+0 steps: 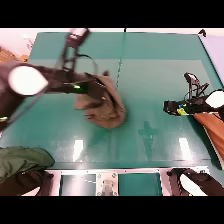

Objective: Fold the shirts.

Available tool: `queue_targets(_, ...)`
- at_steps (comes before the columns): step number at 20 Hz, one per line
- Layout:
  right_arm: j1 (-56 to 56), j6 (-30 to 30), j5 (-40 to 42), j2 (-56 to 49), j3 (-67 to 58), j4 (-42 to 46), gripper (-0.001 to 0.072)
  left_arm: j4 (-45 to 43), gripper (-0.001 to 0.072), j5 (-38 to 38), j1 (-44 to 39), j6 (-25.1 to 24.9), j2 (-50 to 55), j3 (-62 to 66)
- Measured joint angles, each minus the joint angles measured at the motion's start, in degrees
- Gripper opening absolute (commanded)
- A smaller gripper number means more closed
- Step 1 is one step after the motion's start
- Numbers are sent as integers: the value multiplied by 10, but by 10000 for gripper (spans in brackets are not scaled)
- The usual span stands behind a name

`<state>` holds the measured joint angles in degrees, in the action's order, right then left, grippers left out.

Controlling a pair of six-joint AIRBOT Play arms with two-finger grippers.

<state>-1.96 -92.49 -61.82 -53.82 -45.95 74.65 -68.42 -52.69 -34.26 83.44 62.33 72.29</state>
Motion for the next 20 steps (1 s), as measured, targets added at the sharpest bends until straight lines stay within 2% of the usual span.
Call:
queue_targets(1,0,0,1,0,0,-5,88,17,720,9,-12,-3,24,2)
queue_targets(2,0,0,2,0,0,-8,236,35,720,14,-19,-5,47,3)
queue_targets(3,0,0,2,0,-2,-11,316,49,720,15,-23,-7,70,3)
queue_targets(4,-2,0,2,0,-5,-14,317,62,720,14,-23,-9,88,4)
queue_targets(6,-10,0,1,0,-14,-17,448,79,720,0,-8,-11,107,7)
queue_targets(9,-33,0,-2,-3,-25,-25,508,89,720,-54,46,-13,119,13)
queue_targets(12,-50,11,-10,-21,-29,-54,509,67,720,-93,107,-8,126,5)
queue_targets(16,-29,34,-18,-63,-12,-99,508,54,720,-56,168,9,137,-47)
queue_targets(20,-8,43,-9,-113,38,-113,508,96,720,-13,175,0,181,-84)
